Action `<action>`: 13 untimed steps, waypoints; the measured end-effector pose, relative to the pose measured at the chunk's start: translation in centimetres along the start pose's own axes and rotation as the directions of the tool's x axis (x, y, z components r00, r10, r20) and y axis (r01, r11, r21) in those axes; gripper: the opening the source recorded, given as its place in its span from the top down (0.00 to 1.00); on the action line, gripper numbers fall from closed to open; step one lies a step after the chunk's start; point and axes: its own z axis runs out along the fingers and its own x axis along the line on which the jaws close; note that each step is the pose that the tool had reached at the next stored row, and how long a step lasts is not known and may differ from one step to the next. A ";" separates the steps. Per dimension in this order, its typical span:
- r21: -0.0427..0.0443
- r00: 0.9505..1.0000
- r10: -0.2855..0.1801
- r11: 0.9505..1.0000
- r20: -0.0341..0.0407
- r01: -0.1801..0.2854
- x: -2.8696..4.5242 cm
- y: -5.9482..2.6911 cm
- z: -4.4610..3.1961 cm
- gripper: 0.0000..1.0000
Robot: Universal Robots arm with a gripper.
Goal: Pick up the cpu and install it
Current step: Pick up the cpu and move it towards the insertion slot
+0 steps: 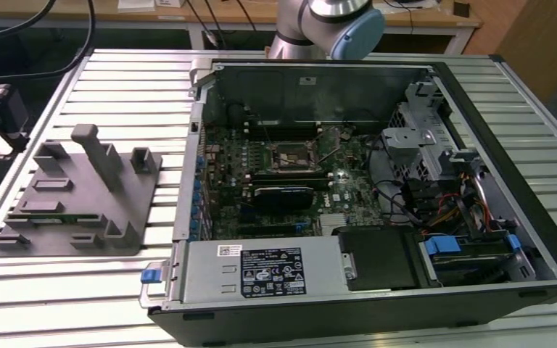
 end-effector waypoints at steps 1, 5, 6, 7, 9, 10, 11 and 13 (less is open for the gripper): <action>0.000 1.000 0.000 1.000 0.000 0.000 0.00 0.00 -0.11 0.45; 0.000 1.000 0.000 1.000 0.000 0.000 -0.01 0.03 -0.57 0.45; 0.000 1.000 0.000 1.000 0.000 0.000 -0.01 0.03 -0.69 0.45; 0.000 1.000 0.000 1.000 0.000 0.000 -0.01 0.04 -0.81 0.45; 0.000 1.000 0.000 1.000 0.000 0.000 -0.02 0.06 -1.07 0.45; 0.000 1.000 0.000 1.000 0.000 0.000 -0.02 0.07 -1.19 0.45; 0.000 1.000 0.000 1.000 0.000 0.000 -0.02 0.08 -1.30 0.45; 0.000 1.000 0.000 1.000 0.000 0.000 -0.02 0.10 -1.53 0.45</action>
